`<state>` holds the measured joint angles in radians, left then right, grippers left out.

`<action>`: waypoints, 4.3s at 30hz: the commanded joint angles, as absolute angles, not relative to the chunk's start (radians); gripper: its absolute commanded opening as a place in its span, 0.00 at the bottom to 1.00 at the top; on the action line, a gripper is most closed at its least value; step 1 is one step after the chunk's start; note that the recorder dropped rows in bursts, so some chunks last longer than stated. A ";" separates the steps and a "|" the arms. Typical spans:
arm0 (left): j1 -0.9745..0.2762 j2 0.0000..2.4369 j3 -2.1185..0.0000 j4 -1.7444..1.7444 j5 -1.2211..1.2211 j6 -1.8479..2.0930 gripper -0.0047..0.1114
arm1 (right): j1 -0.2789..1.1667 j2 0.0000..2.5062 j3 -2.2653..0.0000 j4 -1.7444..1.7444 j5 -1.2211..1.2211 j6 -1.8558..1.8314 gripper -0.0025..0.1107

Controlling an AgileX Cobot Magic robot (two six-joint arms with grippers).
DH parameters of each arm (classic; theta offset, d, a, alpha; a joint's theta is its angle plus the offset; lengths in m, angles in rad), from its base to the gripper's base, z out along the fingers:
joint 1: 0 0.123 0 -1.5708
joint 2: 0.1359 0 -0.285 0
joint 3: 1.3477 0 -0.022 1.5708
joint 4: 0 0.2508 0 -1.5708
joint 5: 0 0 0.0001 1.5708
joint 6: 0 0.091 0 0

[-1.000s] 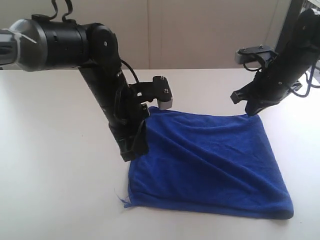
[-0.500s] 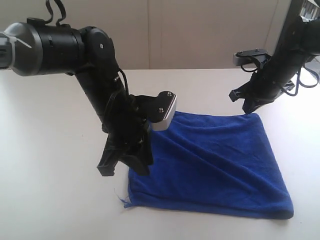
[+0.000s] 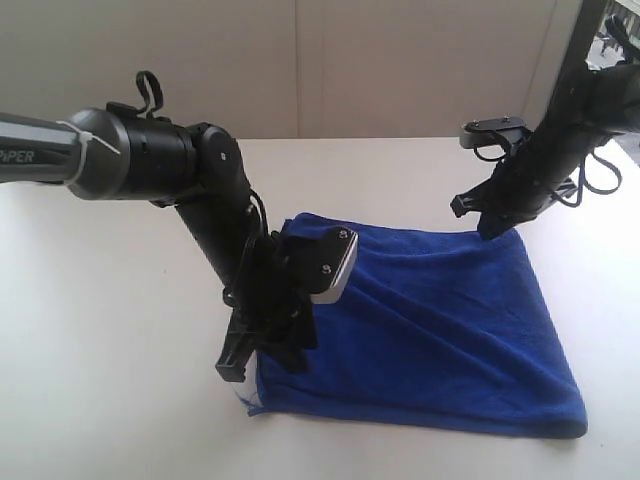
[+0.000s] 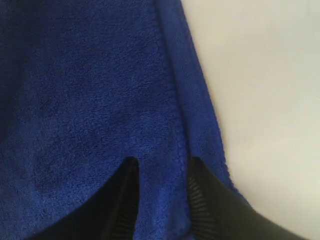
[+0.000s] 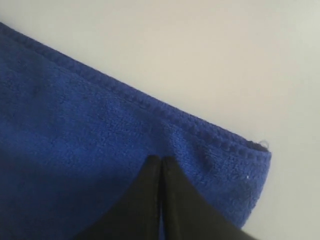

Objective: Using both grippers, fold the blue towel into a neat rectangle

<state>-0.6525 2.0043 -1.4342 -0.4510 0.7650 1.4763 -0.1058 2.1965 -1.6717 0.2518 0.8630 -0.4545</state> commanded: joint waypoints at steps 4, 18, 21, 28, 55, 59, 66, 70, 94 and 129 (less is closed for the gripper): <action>-0.653 2.034 -1.426 -0.471 0.783 1.481 0.36 | -0.111 2.200 -1.677 0.258 0.817 -0.466 0.02; -0.653 2.084 -1.426 -0.469 0.784 1.479 0.33 | -0.111 2.260 -1.677 0.258 0.785 -0.466 0.02; -0.653 2.084 -1.426 -0.466 0.758 1.477 0.33 | -0.111 2.260 -1.677 0.258 0.785 -0.466 0.02; -0.653 2.084 -1.426 -0.465 0.759 1.477 0.25 | -0.111 2.260 -1.677 0.258 0.783 -0.466 0.02; -0.653 1.991 -1.401 -0.403 0.952 1.469 0.04 | -0.111 2.260 -1.677 0.258 0.778 -0.468 0.02; -0.653 1.996 -1.363 -0.403 0.931 1.469 0.04 | -0.111 2.260 -1.677 0.258 0.778 -0.468 0.02; -0.653 1.997 -1.336 -0.409 0.857 1.469 0.07 | -0.111 2.260 -1.677 0.260 0.780 -0.468 0.02; -0.653 1.997 -1.339 -0.462 0.838 1.462 0.45 | -0.111 2.260 -1.677 0.262 0.783 -0.468 0.02; -0.649 2.110 -1.577 -0.517 0.117 1.192 0.04 | -0.031 1.562 -1.147 0.078 0.852 -0.197 0.02; -0.560 2.363 -1.887 -0.328 0.360 0.874 0.04 | 0.020 1.598 -0.720 0.055 0.453 -0.049 0.02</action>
